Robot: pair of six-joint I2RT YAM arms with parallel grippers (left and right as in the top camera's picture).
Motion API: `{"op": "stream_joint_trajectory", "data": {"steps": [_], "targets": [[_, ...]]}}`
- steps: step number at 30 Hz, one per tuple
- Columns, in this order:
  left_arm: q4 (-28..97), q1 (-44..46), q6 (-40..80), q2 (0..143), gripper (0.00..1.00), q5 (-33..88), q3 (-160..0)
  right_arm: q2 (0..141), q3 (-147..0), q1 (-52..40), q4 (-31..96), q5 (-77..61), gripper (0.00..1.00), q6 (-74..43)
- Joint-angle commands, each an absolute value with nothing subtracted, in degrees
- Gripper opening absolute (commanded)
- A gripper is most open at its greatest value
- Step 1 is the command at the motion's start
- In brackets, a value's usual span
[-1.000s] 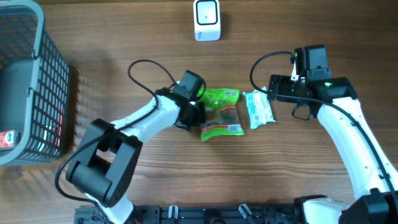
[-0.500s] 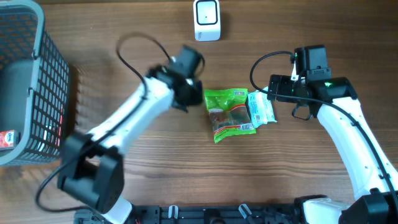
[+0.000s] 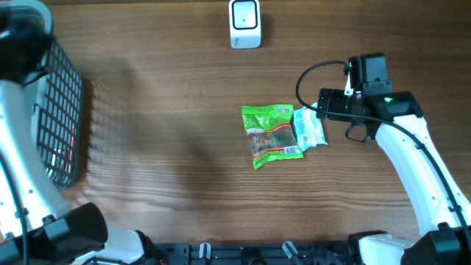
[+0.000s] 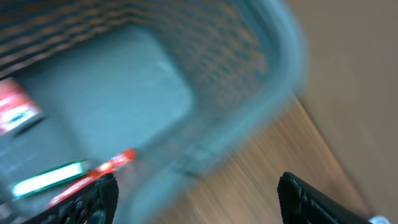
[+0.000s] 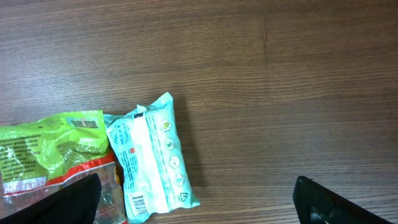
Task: Scan the item barcode
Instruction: 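Move the left gripper back into the basket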
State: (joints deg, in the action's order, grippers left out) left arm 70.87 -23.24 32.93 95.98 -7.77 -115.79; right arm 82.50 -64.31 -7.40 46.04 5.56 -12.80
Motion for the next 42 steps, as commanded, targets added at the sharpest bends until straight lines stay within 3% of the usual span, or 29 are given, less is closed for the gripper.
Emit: {"op": "stream_joint_trajectory", "data": {"steps": [1,5,11,16,20,42], "targets": [[74.11,-34.20,48.38,95.68,0.78,-7.35,-116.27,82.08,-65.01,-7.49,45.87,5.26,1.00,-13.67],[78.74,-42.41,61.84,95.83,0.77,-7.46,-114.91,82.08,-65.01,-7.49,45.87,5.26,1.00,-13.67],[75.26,-44.12,71.22,96.44,0.73,-7.55,-103.26,82.08,-65.01,-7.49,45.87,5.26,1.00,-13.67],[67.37,-44.16,71.44,97.45,0.65,-7.57,-91.83,82.08,-65.01,-7.49,45.87,5.26,1.00,-13.67],[63.09,-44.16,71.44,100.09,0.64,-7.60,-86.39,82.08,-65.01,-7.49,45.87,5.26,1.00,-13.65],[58.70,-44.12,72.73,110.72,0.75,-7.09,-77.82,82.08,-65.01,-7.49,45.87,5.26,1.00,-13.67]]}}
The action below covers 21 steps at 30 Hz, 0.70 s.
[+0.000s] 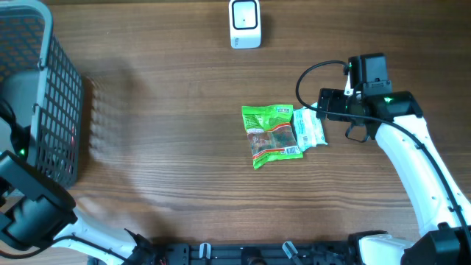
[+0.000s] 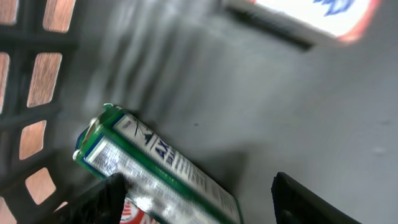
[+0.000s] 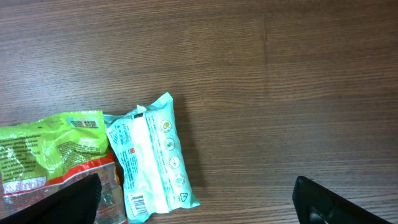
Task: Scan the item barcode
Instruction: 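Move the left gripper back into the basket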
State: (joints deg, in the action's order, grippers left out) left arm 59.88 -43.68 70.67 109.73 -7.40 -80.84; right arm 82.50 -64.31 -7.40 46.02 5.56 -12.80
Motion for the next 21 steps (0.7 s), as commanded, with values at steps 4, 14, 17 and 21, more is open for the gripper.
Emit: {"op": "stream_joint_trajectory", "data": {"steps": [4,14,17,21], "targets": [[56.25,-44.12,72.73,110.72,0.66,-6.92,-75.68,82.08,-65.01,-7.49,45.87,5.26,1.00,-13.67],[54.52,-44.16,66.22,109.62,0.69,-7.11,-82.98,82.08,-65.01,-7.49,45.87,5.26,1.00,-13.67],[56.40,-44.16,66.30,109.62,0.76,-5.54,-83.33,82.08,-65.01,-7.49,45.87,5.26,1.00,-13.67],[58.26,-44.16,67.37,109.60,0.75,-1.72,-83.31,82.08,-65.01,-7.49,45.87,5.26,1.00,-13.65]]}}
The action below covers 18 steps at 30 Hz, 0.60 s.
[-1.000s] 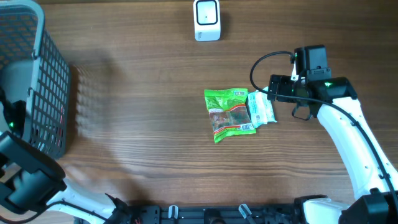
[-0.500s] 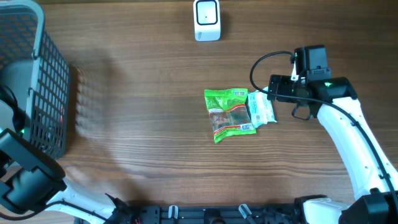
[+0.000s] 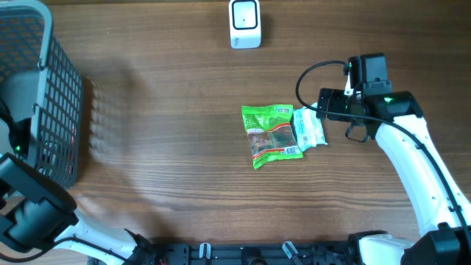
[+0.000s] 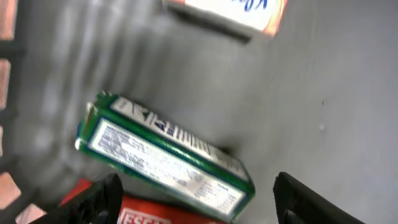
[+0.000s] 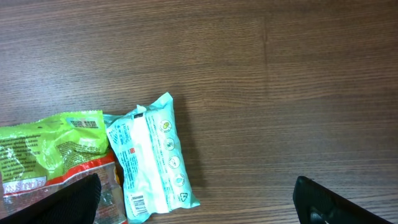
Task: Scan the item barcode
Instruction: 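Move the left gripper back into the basket, then grasp the green-and-white box in the basket with the left gripper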
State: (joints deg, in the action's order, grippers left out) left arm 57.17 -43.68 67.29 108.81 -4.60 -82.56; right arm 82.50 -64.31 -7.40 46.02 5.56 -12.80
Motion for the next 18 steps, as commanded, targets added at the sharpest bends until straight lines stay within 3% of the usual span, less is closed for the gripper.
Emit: {"op": "stream_joint_trajectory", "data": {"steps": [1,11,16,18], "targets": [[59.27,-44.14,68.73,109.62,0.72,-1.93,-83.26,82.08,-65.01,-7.49,45.87,5.26,1.00,-13.67],[52.29,-44.12,72.75,109.62,0.72,-5.89,-77.14,82.08,-65.01,-7.49,45.87,5.26,1.00,-13.65],[51.86,-44.16,72.75,109.62,0.58,-8.86,-76.99,82.08,-65.01,-7.49,45.84,5.26,1.00,-13.67],[51.86,-44.16,72.75,109.62,0.47,-8.86,-76.88,82.08,-65.01,-7.49,45.87,5.26,1.00,-13.67]]}}
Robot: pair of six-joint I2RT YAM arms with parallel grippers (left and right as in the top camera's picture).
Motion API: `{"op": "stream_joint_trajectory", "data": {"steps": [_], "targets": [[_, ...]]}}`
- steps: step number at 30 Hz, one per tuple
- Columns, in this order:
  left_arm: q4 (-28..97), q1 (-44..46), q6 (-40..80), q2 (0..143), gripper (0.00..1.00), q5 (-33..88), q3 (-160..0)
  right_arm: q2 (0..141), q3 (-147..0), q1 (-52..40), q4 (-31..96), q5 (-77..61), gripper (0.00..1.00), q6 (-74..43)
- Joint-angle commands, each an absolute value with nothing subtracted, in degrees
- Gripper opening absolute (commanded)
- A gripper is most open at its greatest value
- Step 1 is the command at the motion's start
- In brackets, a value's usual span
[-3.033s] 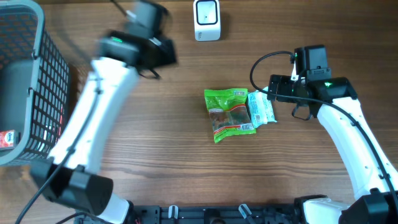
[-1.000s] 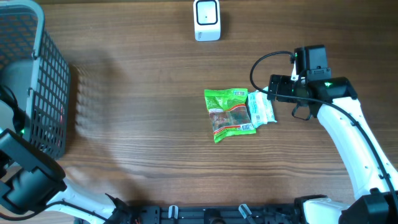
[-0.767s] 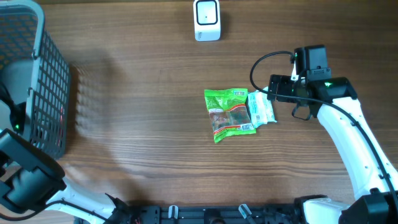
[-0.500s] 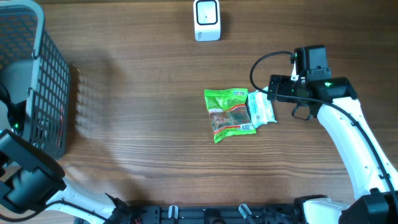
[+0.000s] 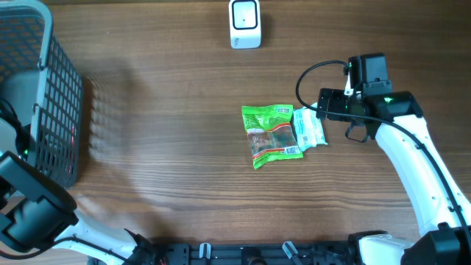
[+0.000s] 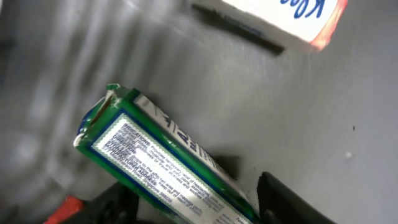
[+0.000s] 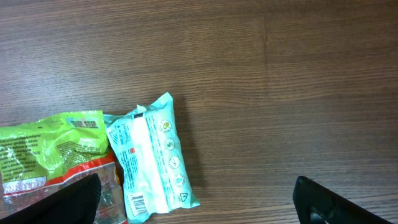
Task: Scan the item barcode
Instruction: 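Grasp the green-and-white box in the basket with the left gripper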
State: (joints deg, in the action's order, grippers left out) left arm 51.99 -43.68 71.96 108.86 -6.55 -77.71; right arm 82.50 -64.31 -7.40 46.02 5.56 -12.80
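Observation:
In the left wrist view a green box with a white printed label lies aslant on the grey basket floor. My left gripper hangs open low over it, one finger on each side of its lower end. The white scanner stands at the table's far edge. My right gripper is open above the wood with nothing between its fingers. Left of it lie a teal packet and a green snack bag.
The dark wire basket fills the table's left end, and my left arm reaches into it. Inside it are also a white box with blue and red print and a red item. The two packets lie mid-table.
My left gripper has come lower over the green box, which now looks larger and reaches between the fingers. The right arm and both packets have not moved.
At first my left wrist was over the basket's rim, blurred, with items showing inside. Then it was down inside the basket above the green box, then nearer, and now straddles the box's end. The right gripper stayed open beside the packets throughout.

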Motion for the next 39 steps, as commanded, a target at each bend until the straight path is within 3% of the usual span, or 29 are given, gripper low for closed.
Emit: {"op": "stream_joint_trajectory", "data": {"steps": [1,4,8,9,11,14,17,19,22,27,28,30,32,33,34,39], "targets": [[51.83,-44.16,72.75,109.62,0.45,-8.86,-76.86,82.08,-65.01,-7.49,45.87,5.26,1.00,-13.65],[51.83,-44.16,72.73,109.62,0.45,-8.86,-76.86,82.08,-65.01,-7.49,45.87,5.26,1.00,-13.65],[52.12,-44.14,72.71,109.62,0.69,-8.86,-76.62,82.08,-65.01,-7.49,45.87,5.26,1.00,-13.65],[51.88,-44.14,72.71,109.62,0.69,-8.93,-76.18,82.08,-65.01,-7.49,45.87,5.26,1.00,-13.65],[49.76,-44.16,72.71,109.62,0.66,-8.88,-74.46,82.08,-65.01,-7.49,45.87,5.26,1.00,-13.67],[48.07,-44.16,72.71,109.62,0.50,-8.86,-73.25,82.08,-65.01,-7.49,45.87,5.26,1.00,-13.67],[47.99,-44.18,72.38,109.60,0.44,-8.88,-74.22,82.08,-65.01,-7.49,45.87,5.26,1.00,-13.67],[47.99,-44.18,68.95,109.38,0.43,-8.86,-76.27,82.08,-65.01,-7.49,45.87,5.26,1.00,-13.67],[48.95,-44.16,60.51,107.57,0.29,-8.86,-82.13,82.08,-65.01,-7.49,45.87,5.26,1.00,-13.67],[53.10,-44.16,54.13,100.68,0.30,-8.88,-93.12,82.08,-65.01,-7.49,45.87,5.26,1.00,-13.67],[53.60,-44.16,54.15,99.20,0.33,-8.86,-94.17,82.08,-65.01,-7.49,45.87,5.26,1.00,-13.67],[53.43,-44.16,54.19,96.55,0.62,-8.86,-94.39,82.08,-65.01,-7.49,45.87,5.26,1.00,-13.65],[54.15,-44.16,54.22,96.09,0.69,-8.86,-94.35,82.08,-65.01,-7.49,45.87,5.26,1.00,-13.67],[54.68,-44.14,54.22,96.55,0.78,-8.84,-94.35,82.08,-65.01,-7.49,45.87,5.26,1.00,-13.67],[55.27,-44.12,54.24,97.32,0.83,-8.84,-94.28,82.08,-65.01,-7.49,45.87,5.26,1.00,-13.65],[57.80,-44.12,54.41,104.55,0.86,-8.86,-93.58,82.08,-65.01,-7.49,45.87,5.26,1.00,-13.65]]}}
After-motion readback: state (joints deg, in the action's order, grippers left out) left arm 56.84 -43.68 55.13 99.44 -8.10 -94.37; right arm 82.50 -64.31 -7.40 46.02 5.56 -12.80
